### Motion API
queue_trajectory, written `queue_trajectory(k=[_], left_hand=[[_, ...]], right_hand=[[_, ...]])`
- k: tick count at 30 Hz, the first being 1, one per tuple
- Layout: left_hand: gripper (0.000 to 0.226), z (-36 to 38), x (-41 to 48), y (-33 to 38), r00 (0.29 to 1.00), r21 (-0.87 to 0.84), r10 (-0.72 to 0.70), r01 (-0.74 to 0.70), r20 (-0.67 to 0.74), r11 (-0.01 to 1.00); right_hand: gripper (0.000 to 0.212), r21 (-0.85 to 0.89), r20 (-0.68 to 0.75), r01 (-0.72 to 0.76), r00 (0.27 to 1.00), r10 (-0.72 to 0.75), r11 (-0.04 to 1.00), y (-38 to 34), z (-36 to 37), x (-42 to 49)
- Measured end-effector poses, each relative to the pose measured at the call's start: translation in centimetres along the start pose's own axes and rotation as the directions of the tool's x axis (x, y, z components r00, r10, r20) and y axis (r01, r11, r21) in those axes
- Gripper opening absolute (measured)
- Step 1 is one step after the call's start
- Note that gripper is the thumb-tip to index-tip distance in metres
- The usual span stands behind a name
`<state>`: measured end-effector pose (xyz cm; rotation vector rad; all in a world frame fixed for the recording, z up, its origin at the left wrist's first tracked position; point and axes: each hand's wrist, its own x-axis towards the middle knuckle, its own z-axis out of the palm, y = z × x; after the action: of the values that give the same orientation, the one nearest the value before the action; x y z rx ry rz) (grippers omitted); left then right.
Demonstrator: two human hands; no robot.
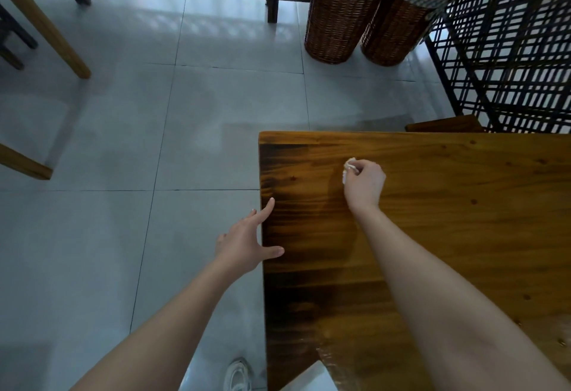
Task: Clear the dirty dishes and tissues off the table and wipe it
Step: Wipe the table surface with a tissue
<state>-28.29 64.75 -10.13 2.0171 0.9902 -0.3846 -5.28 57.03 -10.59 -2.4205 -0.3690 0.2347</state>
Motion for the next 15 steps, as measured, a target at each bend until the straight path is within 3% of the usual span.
queue_trajectory(k=[6, 12, 15], left_hand=[[0.100, 0.0, 0.0, 0.0, 1.000, -0.009, -0.002, 0.002, 0.001, 1.000], [0.100, 0.1, 0.0, -0.1, 1.000, -0.030, 0.009, -0.009, 0.000, 0.999], [0.100, 0.2, 0.1, -0.3, 1.000, -0.024, 0.016, -0.016, -0.002, 1.000]], right_hand=[[0.025, -0.004, 0.148, 0.220, 0.965, -0.217, 0.976, -2.3, 3.1, -3.4], [0.024, 0.075, 0.092, 0.131, 0.986, -0.137, 0.989, -2.5, 2.5, -2.5], [0.022, 0.049, 0.168, 0.225, 0.959, -0.230, 0.973, -3.6, 3.7, -4.0]])
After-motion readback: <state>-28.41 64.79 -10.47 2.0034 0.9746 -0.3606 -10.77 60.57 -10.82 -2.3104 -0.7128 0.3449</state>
